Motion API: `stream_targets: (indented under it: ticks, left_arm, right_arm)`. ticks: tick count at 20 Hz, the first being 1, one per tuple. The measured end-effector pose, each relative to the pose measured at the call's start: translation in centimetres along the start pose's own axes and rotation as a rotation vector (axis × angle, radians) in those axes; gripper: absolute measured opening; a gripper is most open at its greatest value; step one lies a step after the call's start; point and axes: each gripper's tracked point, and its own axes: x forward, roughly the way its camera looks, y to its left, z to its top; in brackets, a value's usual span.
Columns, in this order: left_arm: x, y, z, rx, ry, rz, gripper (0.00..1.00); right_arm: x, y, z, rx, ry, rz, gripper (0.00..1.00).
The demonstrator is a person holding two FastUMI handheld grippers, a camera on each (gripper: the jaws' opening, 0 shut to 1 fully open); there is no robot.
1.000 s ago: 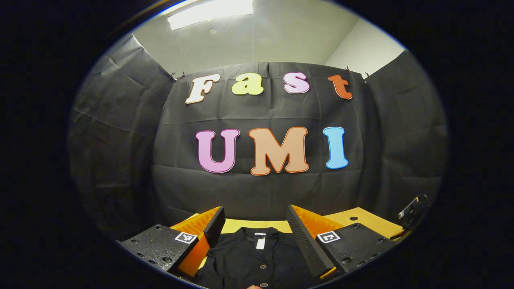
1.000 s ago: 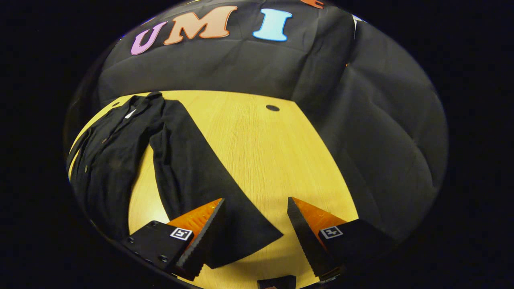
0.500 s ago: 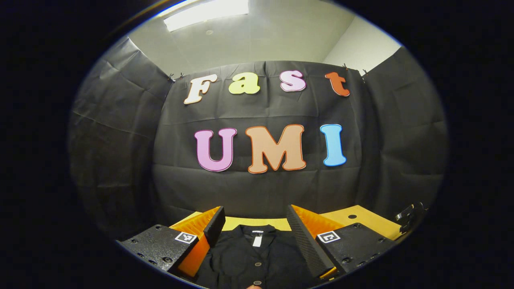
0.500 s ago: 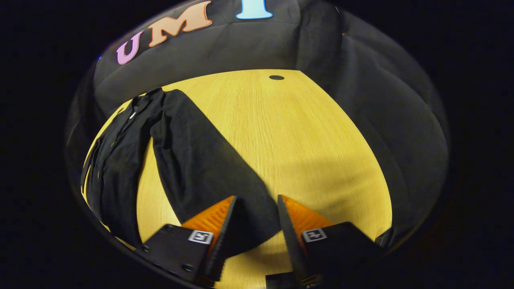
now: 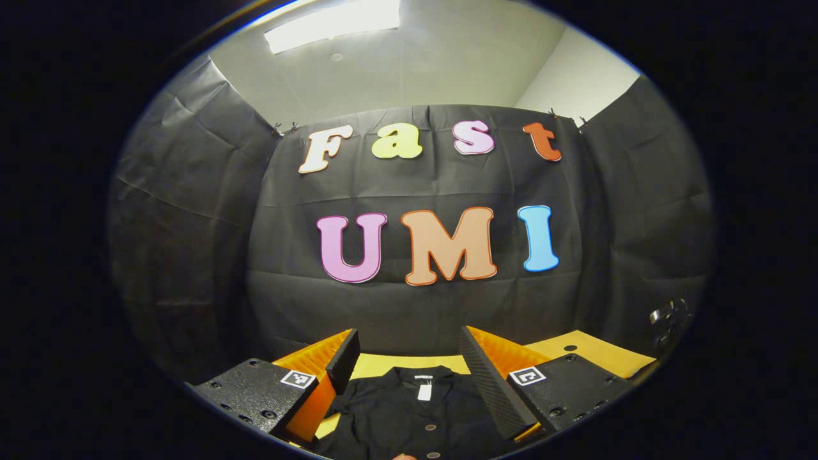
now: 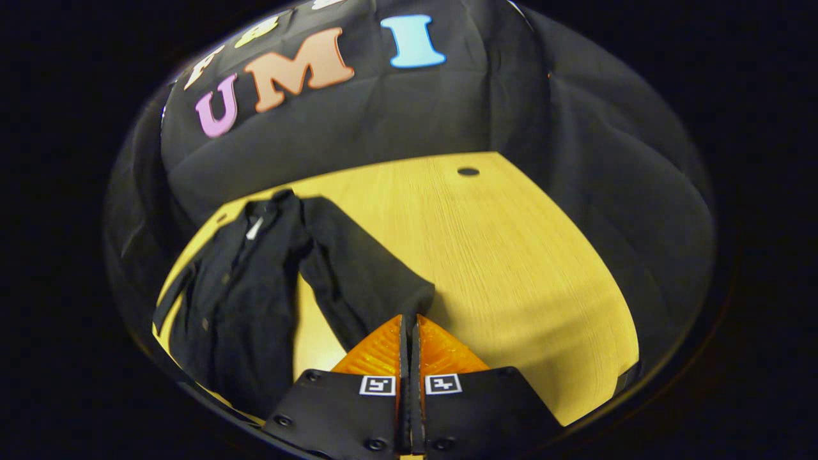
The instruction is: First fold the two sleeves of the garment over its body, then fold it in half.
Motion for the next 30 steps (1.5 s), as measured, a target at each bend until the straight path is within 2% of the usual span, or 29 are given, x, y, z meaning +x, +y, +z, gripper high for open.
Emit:
stream_targets:
  ticks: [1,4,6,7,12,14,15,16,18,20,25,26,29,30]
  left_arm:
    - [0.3,0.6,0.1,0.002,-0.002,-0.001,0.9]
    - [0.6,2.7,-0.3,-0.006,0.002,0.005,0.98]
    - [0.6,4.3,-0.9,-0.013,0.015,0.02,0.93]
    - [0.7,5.1,-1.1,-0.016,0.021,0.028,0.97]
    - [0.7,9.2,-1.9,-0.015,0.038,0.071,0.9]
    - [0.6,10.6,-2.5,-0.018,0.047,0.089,0.9]
    - [0.5,11.4,-2.6,-0.021,0.05,0.1,0.94]
    - [0.5,12.3,-2.7,-0.021,0.051,0.111,0.97]
    - [0.6,14.1,-3.1,-0.015,0.06,0.134,0.94]
    - [0.5,15.9,-3.7,-0.016,0.074,0.159,0.97]
    - [0.2,20.5,-5.4,-0.013,0.113,0.219,0.97]
    - [0.0,21.3,-5.8,-0.013,0.121,0.229,0.94]
    - [0.1,23.7,-6.8,-0.015,0.143,0.257,0.97]
    - [-0.1,24.3,-7.1,-0.017,0.15,0.265,0.94]
  right_arm:
    - [0.2,1.2,0.8,-0.01,-0.011,0.006,0.02]
    - [0.0,4.0,3.2,-0.01,-0.047,0.02,0.03]
    - [-0.2,6.5,5.1,-0.011,-0.08,0.046,0.02]
    - [-0.4,7.9,6.0,-0.023,-0.103,0.063,0.02]
    - [-0.8,15.0,10.4,-0.136,-0.187,0.123,0.02]
    - [-0.6,18.4,11.3,-0.177,-0.189,0.157,0.02]
    - [-0.3,19.9,11.7,-0.195,-0.194,0.174,0.0]
    - [0.0,21.4,12.0,-0.213,-0.198,0.187,0.02]
    - [0.6,23.9,12.4,-0.242,-0.199,0.212,0.02]
    - [1.4,26.7,12.8,-0.259,-0.198,0.24,0.0]
    - [4.0,32.6,12.1,-0.293,-0.163,0.292,0.02]
    - [4.5,33.7,11.8,-0.3,-0.154,0.301,0.02]
    - [6.2,36.8,10.9,-0.328,-0.127,0.32,0.02]
    - [6.7,37.7,10.6,-0.335,-0.116,0.327,0.02]
